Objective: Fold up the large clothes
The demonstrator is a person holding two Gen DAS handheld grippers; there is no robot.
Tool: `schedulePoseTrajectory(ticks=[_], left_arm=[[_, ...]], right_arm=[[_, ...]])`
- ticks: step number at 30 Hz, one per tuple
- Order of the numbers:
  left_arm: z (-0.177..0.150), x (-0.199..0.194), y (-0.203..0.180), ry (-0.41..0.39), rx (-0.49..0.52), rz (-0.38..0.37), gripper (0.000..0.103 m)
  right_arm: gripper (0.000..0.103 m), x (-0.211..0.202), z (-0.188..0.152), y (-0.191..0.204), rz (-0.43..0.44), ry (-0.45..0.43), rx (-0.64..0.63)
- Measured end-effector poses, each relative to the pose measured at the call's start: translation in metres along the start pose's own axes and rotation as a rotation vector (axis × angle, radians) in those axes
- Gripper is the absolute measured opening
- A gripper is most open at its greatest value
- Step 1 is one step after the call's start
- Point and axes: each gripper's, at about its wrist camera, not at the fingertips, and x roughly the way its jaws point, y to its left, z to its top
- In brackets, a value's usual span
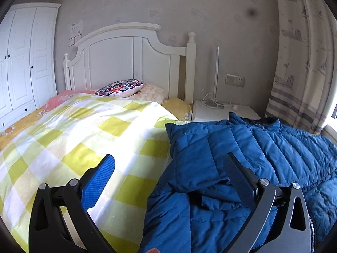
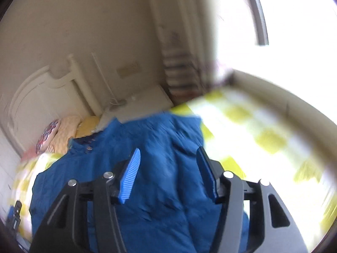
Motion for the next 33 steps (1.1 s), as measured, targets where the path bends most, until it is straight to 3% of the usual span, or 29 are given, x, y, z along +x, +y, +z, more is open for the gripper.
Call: schedulePoseTrajectory(ticks=[3,5,8,13,18,21,24,26,28,33], left_arm=[[0.000,0.000,-0.002,0.000,0.006,0.002,0.099],[0.000,0.001,0.000,0.004,-0.006,0.004,0.099],[0.000,0.003,0.004,0.017,-0.023,0.006,0.099],[0.009,0.006,-0.013,0.071,0.030,-0.017,0.099],[0.057,0.032,-0.046,0.209,0.010,-0.140,0.099],[0.075,0.072,-0.067,0.276,0.035,-0.099,0.099],[0.069,0.113,-0.092,0.352,0.108,-0.096,0.099],[0.039,0.147,-0.112,0.458,0.230,-0.072,0.099],[0.025,0.145,-0.112,0.368,0.234,-0.084,0.099],[0.025,0.143,-0.106,0.370,0.204,-0.094,0.099]], right_arm=[[0.067,0.016,0.004,0.046,0.047,0.031,-0.204],[0.067,0.032,0.000,0.060,0.054,0.085,-0.262],[0.073,0.090,-0.028,0.051,0.017,0.301,-0.273],[0.082,0.092,-0.041,0.052,0.049,0.272,-0.316],[0.085,0.089,-0.040,0.051,0.062,0.275,-0.308],[0.085,0.091,-0.042,0.053,0.062,0.275,-0.308],[0.085,0.094,-0.042,0.054,0.064,0.274,-0.305],[0.085,0.093,-0.042,0.054,0.073,0.272,-0.303],[0.086,0.093,-0.041,0.052,0.086,0.269,-0.296],[0.087,0.089,-0.041,0.052,0.090,0.267,-0.294]])
